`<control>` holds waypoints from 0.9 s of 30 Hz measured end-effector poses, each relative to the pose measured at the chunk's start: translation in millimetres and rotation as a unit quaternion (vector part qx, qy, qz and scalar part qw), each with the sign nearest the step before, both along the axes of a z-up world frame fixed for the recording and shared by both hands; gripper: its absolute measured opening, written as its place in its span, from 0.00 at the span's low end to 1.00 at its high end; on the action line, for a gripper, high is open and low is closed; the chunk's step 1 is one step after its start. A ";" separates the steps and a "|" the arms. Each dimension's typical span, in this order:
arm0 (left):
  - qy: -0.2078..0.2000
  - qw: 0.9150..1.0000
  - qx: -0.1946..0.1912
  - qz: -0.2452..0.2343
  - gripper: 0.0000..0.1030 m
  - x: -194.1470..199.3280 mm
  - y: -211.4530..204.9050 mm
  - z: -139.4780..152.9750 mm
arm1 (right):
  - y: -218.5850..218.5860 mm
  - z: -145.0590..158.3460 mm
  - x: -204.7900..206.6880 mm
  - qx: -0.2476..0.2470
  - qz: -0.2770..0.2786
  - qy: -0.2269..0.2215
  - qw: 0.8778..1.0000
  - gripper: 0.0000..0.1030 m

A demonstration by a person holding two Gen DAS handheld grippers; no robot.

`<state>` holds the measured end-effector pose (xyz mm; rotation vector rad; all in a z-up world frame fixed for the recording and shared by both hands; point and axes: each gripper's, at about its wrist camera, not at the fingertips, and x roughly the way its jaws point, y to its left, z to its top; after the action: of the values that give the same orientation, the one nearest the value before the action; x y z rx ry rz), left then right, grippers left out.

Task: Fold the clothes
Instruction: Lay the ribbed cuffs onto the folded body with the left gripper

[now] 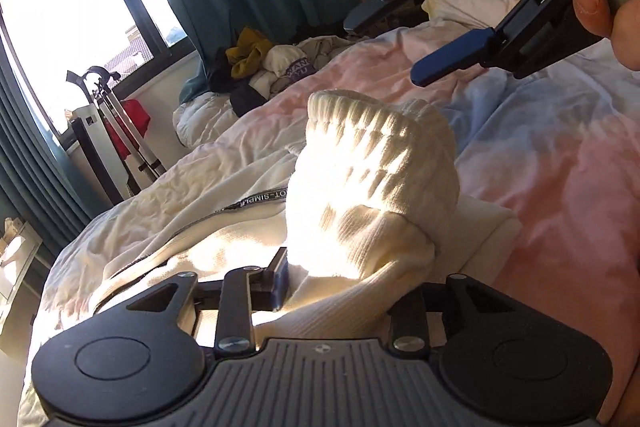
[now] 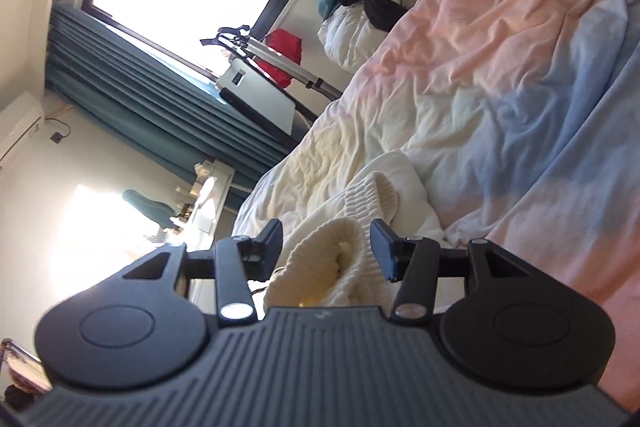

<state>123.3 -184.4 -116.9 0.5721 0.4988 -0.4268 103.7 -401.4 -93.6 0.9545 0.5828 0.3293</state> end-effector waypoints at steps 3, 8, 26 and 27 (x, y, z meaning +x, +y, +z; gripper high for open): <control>0.005 0.999 -0.012 -0.031 0.75 -23.9 16.0 -0.1 | 5.5 1.2 0.6 0.020 0.024 -0.009 0.999 0.50; -0.009 0.999 0.008 -0.048 0.77 -64.7 37.1 -6.6 | 14.0 -1.9 5.9 0.033 0.042 0.003 0.999 0.50; -0.024 0.999 -0.023 0.000 0.33 -85.8 99.9 -17.5 | 22.7 -36.7 77.9 0.019 -0.005 0.067 0.998 0.11; -0.026 0.999 -0.027 -0.001 0.30 -86.5 100.4 -15.6 | 21.4 -35.6 80.1 0.030 -0.002 0.061 0.998 0.10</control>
<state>36.8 -84.0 -132.5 0.5314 0.4350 -0.4254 183.8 -380.0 -129.2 1.0390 0.6851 0.2877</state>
